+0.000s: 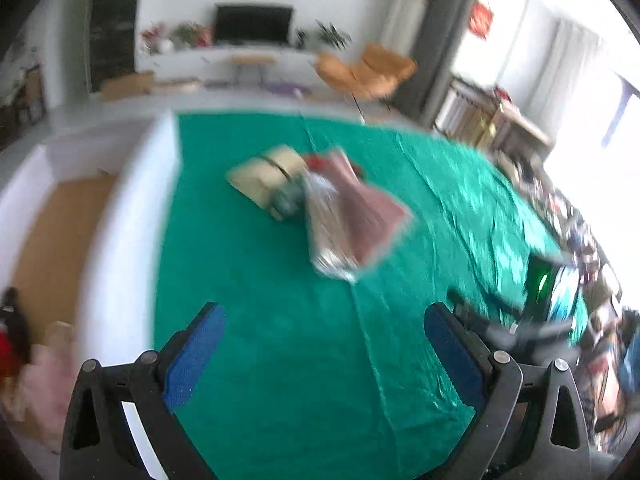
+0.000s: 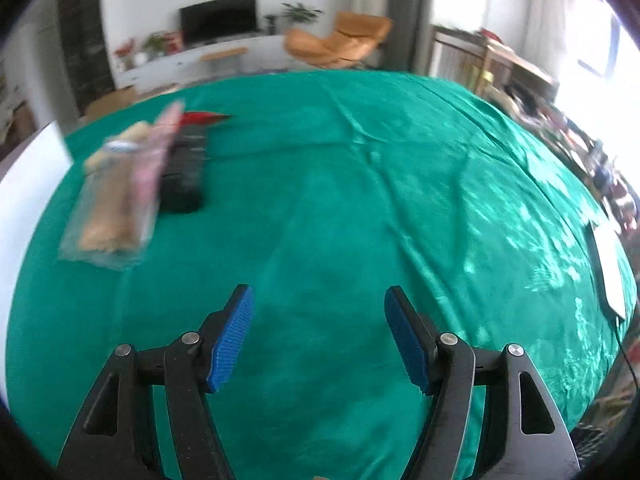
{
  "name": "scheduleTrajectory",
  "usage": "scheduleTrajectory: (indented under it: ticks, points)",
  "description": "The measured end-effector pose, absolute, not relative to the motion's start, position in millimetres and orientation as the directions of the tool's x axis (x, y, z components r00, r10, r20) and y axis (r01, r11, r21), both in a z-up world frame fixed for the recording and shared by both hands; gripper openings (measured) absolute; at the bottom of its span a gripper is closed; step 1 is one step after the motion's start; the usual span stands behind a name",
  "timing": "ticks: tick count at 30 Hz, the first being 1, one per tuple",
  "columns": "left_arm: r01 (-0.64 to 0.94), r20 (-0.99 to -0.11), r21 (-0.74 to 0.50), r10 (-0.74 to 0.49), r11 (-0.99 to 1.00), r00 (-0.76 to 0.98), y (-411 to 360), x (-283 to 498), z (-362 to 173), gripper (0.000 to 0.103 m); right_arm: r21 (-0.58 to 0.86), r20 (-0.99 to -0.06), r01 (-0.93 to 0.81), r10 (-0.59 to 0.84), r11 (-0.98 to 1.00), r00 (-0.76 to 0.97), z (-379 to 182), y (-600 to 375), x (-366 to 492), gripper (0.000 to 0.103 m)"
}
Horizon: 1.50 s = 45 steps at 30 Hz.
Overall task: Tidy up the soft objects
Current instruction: 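Bring both open tools back over the remaining items on the table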
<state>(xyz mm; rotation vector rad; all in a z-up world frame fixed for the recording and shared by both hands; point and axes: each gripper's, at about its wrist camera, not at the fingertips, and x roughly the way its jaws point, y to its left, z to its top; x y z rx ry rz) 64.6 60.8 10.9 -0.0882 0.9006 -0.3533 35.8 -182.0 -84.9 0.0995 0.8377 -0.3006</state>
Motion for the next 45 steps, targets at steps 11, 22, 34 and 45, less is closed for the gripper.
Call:
scheduleTrajectory:
  ticks: [11,22,34,45]
  points:
    - [0.198,-0.814,-0.101,-0.195,0.975,0.547,34.6,114.2,-78.6,0.099,-0.145,-0.743,0.270,-0.285,0.952,0.606,-102.6,-184.7,59.2,0.071]
    - [0.176,-0.815,-0.032,-0.127,0.984,0.565,44.0,142.2,-110.8,0.099,-0.005,-0.772,0.298,-0.193,0.955,0.606,-108.7,-209.2,56.3,0.080]
    - [0.185,-0.809,-0.009,-0.116,0.983,0.576,41.3,143.7,-113.5,0.103,-0.009,-0.773,0.299,-0.196,0.954,0.603,-109.2,-208.6,58.3,0.082]
    - [0.184,-0.809,-0.009,-0.115,0.983,0.576,41.3,143.7,-113.5,0.103,-0.008,-0.773,0.298,-0.195,0.955,0.604,-109.2,-208.8,58.4,0.082]
